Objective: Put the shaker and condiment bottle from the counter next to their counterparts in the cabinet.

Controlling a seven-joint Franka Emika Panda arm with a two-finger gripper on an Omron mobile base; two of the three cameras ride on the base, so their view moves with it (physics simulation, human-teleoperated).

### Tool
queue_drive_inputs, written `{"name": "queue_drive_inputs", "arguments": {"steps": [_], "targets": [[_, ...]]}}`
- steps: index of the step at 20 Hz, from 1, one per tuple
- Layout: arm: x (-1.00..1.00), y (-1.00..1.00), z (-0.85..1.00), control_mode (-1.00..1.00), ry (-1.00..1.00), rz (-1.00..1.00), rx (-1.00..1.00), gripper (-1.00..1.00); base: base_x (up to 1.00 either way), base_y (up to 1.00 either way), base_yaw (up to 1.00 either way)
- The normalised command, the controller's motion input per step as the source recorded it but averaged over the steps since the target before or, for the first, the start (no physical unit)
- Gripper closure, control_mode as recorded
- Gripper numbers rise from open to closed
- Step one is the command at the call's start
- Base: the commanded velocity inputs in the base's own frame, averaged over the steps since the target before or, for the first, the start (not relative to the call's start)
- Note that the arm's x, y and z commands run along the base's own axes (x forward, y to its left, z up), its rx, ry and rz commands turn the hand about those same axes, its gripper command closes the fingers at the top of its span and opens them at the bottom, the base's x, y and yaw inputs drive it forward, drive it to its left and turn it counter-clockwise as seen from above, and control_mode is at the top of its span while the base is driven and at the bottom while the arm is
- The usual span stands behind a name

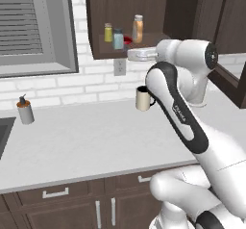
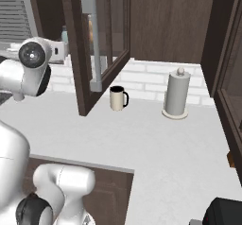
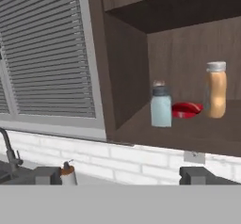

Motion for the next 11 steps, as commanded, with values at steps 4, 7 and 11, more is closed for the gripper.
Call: {"name": "queue_drive_inputs", "arguments": {"steps": [4, 7, 11], "targets": [[-0.88, -0.23, 0.0, -1.0, 0.0, -0.14, 0.14, -1.0, 0.0, 0.0, 0.0], [-1.0, -0.24, 0.0, -1.0, 0.0, -0.14, 0.16, -1.0, 0.0, 0.0, 0.0], [-1.0, -0.21, -0.03, -1.0, 0.0, -0.14, 0.19, -1.0, 0.0, 0.0, 0.0]]}}
